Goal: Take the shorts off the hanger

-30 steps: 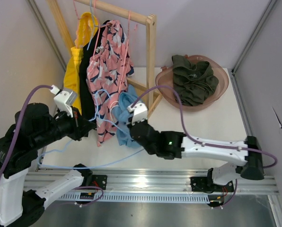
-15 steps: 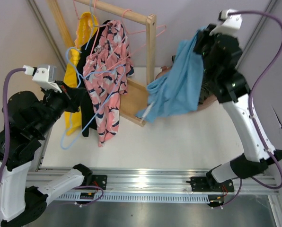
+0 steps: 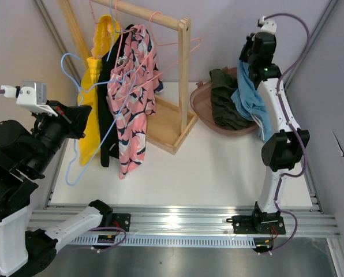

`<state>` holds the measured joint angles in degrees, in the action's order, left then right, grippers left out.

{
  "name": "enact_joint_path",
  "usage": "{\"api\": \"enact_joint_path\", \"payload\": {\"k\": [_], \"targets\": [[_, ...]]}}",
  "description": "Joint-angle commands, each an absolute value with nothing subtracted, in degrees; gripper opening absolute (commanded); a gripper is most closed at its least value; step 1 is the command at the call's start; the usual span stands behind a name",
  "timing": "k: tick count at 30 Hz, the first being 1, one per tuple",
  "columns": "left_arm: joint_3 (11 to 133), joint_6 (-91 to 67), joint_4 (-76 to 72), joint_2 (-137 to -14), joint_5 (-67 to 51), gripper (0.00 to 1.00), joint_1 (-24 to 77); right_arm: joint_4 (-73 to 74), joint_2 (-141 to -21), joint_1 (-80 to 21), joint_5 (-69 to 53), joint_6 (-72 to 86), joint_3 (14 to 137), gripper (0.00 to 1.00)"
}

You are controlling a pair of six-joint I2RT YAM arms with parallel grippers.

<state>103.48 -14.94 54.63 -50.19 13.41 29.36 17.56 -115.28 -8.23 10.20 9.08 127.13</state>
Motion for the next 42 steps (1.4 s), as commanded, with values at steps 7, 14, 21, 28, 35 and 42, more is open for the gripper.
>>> {"api": "enact_joint_path", "payload": {"k": [7,14,21,28,35,42], "targets": [[112.0,-10.7,48.9,-57.5,17.7,0.00,29.1,11.7,-114.7,-6.1,4.2,15.7,110.6,0.34],[129.8,-9.0,50.1,-69.9,16.0,0.00,29.1,6.3,-100.9,-8.8,6.7,17.8,87.7,0.99],[125.9,-13.0,50.2,-70.3,-2.9,0.00,29.1,2.2,-86.7,-8.4,6.6,18.8,68.2,1.00],[122.7,-13.4,49.7,-69.9,-7.1,0.00,29.1,0.9,-80.3,-6.7,5.4,20.3,59.6,0.99],[120.9,-12.0,45.4,-75.1,-3.7,0.00,29.1,-1.8,-75.1,-6.1,2.7,23.9,55.0,0.99],[135.4,-9.1,52.3,-83.5,2.8,0.00,29.2,-0.5,-70.6,-5.9,1.8,24.3,52.2,0.99]]}}
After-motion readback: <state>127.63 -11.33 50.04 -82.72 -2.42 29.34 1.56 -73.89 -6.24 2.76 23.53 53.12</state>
